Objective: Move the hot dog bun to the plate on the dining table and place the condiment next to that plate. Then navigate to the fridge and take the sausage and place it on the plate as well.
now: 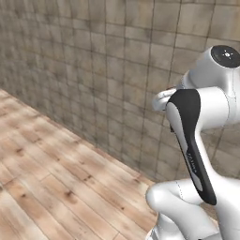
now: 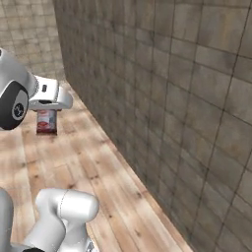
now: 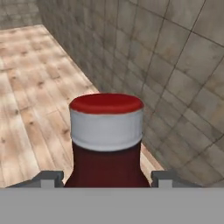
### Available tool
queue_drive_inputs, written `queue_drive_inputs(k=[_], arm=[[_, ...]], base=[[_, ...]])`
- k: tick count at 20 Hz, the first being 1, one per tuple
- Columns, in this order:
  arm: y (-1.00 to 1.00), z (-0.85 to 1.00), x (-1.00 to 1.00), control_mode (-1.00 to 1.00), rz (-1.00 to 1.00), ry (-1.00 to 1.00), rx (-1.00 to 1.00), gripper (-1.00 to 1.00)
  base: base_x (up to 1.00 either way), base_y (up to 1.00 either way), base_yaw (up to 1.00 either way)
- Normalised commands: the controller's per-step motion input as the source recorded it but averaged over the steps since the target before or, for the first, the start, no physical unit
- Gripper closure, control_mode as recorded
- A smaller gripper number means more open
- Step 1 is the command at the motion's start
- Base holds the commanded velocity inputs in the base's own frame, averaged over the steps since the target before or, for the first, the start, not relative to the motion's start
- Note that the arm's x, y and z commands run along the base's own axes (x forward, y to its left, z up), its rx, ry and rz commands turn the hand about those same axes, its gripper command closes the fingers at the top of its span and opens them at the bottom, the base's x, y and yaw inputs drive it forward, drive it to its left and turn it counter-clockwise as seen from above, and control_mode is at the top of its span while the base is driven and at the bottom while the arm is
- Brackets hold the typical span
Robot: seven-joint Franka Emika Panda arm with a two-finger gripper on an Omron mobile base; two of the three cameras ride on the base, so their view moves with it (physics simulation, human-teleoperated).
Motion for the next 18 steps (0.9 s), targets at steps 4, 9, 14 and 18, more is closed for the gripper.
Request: queue_drive_inputs(k=[4, 9, 14, 18], arm=[[0.00, 0.00, 0.00, 1.00, 0.00, 0.00, 0.00, 1.00], [0.00, 0.00, 0.00, 1.00, 0.00, 0.00, 0.00, 1.00], [0.00, 0.00, 0.00, 1.00, 0.00, 0.00, 0.00, 1.00], [0.00, 0.00, 0.00, 1.00, 0.00, 0.00, 0.00, 1.00]], base=[[1.00, 0.00, 0.57], [1.00, 0.00, 0.59], [1.00, 0.00, 0.57], [1.00, 0.00, 0.53]])
